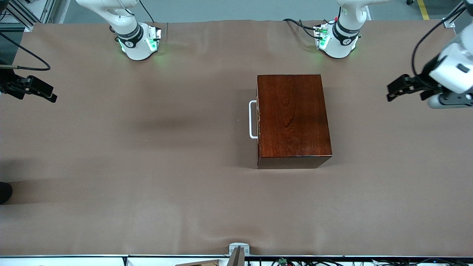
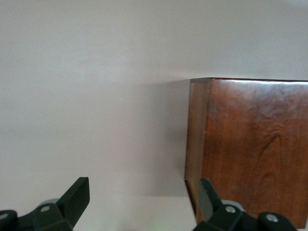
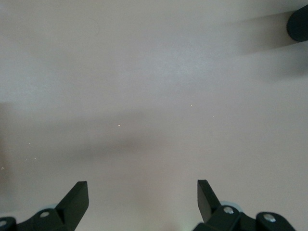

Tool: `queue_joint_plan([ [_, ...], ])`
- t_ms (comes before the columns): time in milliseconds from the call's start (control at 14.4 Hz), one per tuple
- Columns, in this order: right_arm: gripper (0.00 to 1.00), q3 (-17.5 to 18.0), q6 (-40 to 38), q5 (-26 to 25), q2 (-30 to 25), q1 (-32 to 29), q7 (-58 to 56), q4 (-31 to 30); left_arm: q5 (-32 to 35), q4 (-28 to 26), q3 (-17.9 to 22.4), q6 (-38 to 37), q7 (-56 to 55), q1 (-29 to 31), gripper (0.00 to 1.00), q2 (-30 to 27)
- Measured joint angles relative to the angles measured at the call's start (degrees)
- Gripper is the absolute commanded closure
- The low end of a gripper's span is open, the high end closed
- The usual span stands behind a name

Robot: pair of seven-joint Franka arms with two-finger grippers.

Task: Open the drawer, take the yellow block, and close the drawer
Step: 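Move the left gripper over the box to the white drawer handle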

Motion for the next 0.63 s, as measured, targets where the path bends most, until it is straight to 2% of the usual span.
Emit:
queue_joint_plan([
  [278,0.00,0.01,0.00,0.00,0.01,-0.02,0.00,0.01,-0.05,0.52,-6.72,0.08,-8.06,-0.32,0.00,1.14],
  [627,0.00,0.03,0.01,0.00,0.05,-0.03,0.00,0.02,-0.11,4.47,-16.74,0.78,-20.52,-0.90,0.00,6.00],
])
